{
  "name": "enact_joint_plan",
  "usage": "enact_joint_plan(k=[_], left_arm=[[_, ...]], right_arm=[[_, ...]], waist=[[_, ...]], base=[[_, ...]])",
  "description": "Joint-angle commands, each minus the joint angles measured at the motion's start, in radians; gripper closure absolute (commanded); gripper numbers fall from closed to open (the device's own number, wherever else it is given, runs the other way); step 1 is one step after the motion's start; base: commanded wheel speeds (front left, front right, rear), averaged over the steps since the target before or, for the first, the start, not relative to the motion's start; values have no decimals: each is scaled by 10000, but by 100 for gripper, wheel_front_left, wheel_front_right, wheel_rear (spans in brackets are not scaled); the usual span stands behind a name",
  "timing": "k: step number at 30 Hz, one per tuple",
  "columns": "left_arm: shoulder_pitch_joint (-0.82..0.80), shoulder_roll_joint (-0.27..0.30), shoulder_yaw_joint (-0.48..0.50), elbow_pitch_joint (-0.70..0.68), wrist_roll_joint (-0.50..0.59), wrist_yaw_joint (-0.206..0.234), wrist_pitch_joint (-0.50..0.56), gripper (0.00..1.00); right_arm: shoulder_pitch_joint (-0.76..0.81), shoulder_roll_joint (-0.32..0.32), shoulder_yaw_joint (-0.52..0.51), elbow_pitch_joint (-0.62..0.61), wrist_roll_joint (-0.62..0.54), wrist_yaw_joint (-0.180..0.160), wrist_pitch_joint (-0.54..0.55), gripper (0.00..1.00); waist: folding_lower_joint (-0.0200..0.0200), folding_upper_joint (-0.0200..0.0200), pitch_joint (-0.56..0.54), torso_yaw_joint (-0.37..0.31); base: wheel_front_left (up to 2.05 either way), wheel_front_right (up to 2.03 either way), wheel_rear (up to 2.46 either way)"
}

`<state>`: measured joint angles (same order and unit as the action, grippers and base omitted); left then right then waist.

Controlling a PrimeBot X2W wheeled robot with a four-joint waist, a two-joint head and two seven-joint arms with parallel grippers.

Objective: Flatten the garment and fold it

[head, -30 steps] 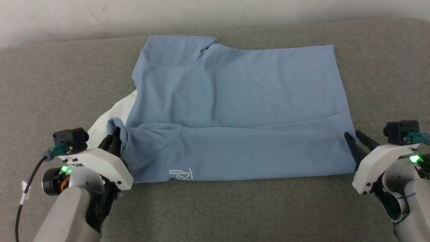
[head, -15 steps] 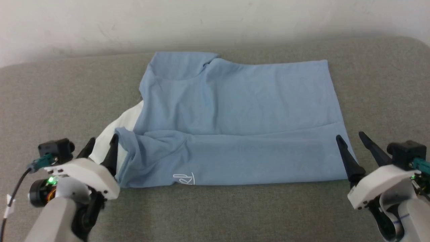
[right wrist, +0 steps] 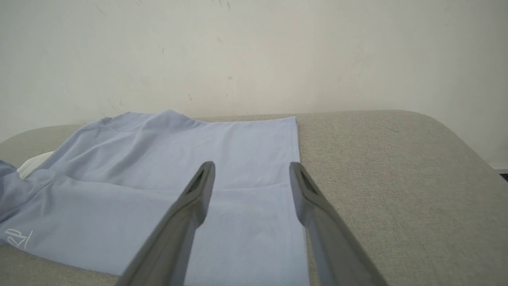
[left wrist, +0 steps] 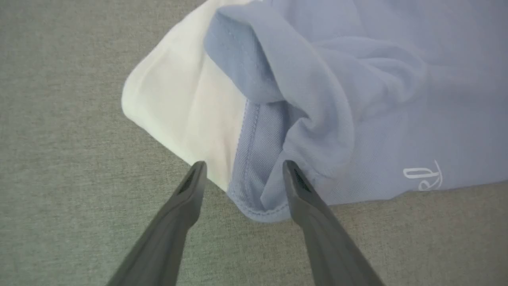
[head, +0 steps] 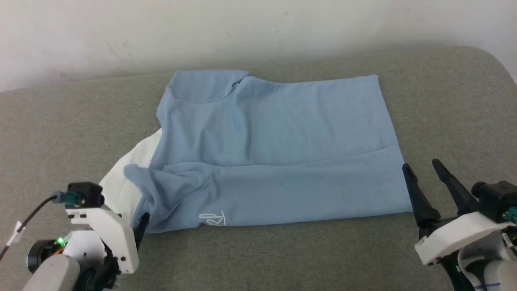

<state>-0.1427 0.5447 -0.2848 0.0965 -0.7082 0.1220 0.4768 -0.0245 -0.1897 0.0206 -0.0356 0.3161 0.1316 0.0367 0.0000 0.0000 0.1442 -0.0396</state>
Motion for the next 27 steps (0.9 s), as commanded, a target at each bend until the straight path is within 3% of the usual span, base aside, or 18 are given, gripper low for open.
enact_joint_plan(k=[1,8,9,10,11,15,20,21,27], left_arm=[[-120,4,-112,221,13,48,153,0],[-540,-292,-916,1512,135,-43,1156,0],[-542,-365,-1037,1636,40,-124,1394,29],[-551,-423,-1115,1723,-53,-204,1565,72],[-552,-483,-1142,1793,-159,-261,1671,100],[-477,-565,-1103,1864,-461,-388,1804,100],[-412,-519,-791,1533,-502,-246,1319,100],[-399,-481,-627,1258,-449,-132,1014,100],[-448,-446,-393,553,-316,44,482,100]], right_arm=[[62,67,7,-128,-29,-9,62,0],[33,140,-36,-228,63,-9,225,0],[47,124,-86,-216,100,-9,283,0],[55,94,-131,-193,156,-9,371,0],[53,47,-165,-162,224,-9,489,0],[-93,-268,-283,182,607,-9,1333,0],[-580,-788,-59,1056,1159,-9,2659,0],[-967,-1001,94,1624,1461,-9,3218,0],[-2093,-1308,572,3286,1943,-9,4161,0]], waist=[[0,0,234,-201],[0,0,442,-479],[0,0,449,-495],[0,0,453,-506],[0,0,451,-517],[0,0,429,-505],[0,0,453,-367],[0,0,498,-239],[0,0,649,152]], base=[[0,0,0],[0,0,0],[0,0,0],[0,0,0],[0,0,0],[0,0,0],[0,0,0],[0,0,0],[0,0,0]])
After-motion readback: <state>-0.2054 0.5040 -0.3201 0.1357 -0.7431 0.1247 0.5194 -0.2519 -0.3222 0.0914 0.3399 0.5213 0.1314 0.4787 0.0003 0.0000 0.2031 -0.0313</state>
